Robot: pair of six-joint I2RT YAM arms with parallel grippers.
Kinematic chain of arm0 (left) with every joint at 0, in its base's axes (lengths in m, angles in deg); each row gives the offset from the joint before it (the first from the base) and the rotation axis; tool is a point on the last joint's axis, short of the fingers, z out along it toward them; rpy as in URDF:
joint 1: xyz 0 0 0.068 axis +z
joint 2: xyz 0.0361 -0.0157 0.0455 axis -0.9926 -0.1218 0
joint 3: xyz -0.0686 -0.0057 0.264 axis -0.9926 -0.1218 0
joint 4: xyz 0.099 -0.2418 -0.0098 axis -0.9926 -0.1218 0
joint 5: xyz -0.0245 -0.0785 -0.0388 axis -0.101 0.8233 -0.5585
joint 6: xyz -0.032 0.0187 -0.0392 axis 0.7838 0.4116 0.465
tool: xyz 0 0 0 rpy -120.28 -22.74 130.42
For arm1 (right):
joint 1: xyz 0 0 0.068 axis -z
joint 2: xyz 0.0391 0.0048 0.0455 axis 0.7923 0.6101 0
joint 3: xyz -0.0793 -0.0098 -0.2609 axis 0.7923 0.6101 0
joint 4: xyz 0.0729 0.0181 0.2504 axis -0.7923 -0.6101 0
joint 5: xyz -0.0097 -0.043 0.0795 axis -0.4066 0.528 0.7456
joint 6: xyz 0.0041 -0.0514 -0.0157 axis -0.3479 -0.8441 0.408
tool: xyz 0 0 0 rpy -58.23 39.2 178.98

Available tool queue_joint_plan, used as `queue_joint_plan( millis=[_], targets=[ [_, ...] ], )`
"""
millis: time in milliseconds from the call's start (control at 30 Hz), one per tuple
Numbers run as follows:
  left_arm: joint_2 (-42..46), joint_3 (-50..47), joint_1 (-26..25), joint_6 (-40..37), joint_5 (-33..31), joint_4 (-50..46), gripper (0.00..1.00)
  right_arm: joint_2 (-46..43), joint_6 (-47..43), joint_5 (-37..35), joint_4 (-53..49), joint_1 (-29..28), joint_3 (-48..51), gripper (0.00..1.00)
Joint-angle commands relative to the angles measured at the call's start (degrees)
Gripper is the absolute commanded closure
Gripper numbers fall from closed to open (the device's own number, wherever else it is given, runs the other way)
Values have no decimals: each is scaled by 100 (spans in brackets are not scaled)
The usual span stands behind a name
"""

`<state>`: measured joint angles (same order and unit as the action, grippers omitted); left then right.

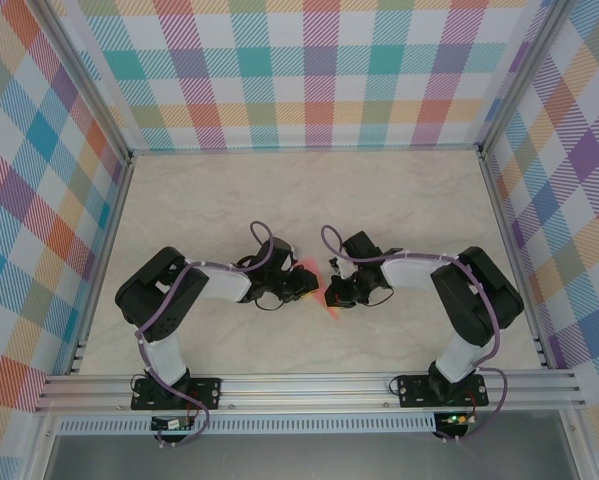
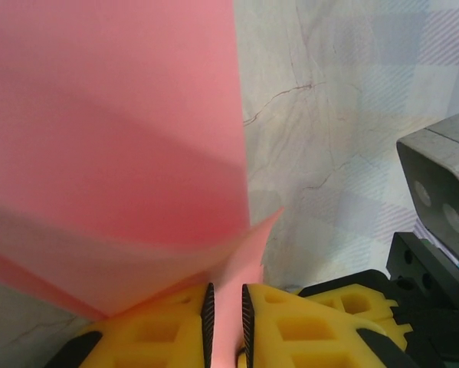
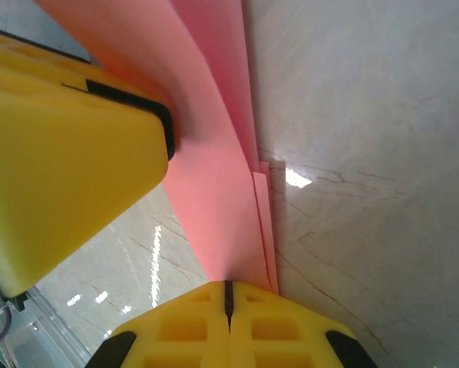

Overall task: Fold a paper plane with a square sheet of paper (pick it up from the middle)
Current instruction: Fold the wing for the fifth time at the center of the table.

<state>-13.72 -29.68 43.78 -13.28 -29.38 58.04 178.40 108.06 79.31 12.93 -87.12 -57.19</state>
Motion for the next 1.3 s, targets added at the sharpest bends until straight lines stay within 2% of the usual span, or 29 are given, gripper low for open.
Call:
queue_joint_plan(
  millis=[0, 167, 367, 933, 1267],
  targets=[
    [145, 243, 219, -722, -203, -556, 79, 270, -152, -417, -420, -35, 58, 100],
    [176, 530, 360, -1243, -262, -915, 79, 301, -168, -417, -458, -35, 42, 100],
    [168, 734, 415, -1502, -273, -1058, 79, 368, -176, -421, -494, -35, 3, 100],
    [-3, 583, 571, -1533, -823, -1112, 80, 522, -202, -457, -639, -35, -40, 100],
    [-71, 487, 975, -1727, -1114, -1415, 82, 632, -197, -618, -741, -37, -3, 100]
  ],
)
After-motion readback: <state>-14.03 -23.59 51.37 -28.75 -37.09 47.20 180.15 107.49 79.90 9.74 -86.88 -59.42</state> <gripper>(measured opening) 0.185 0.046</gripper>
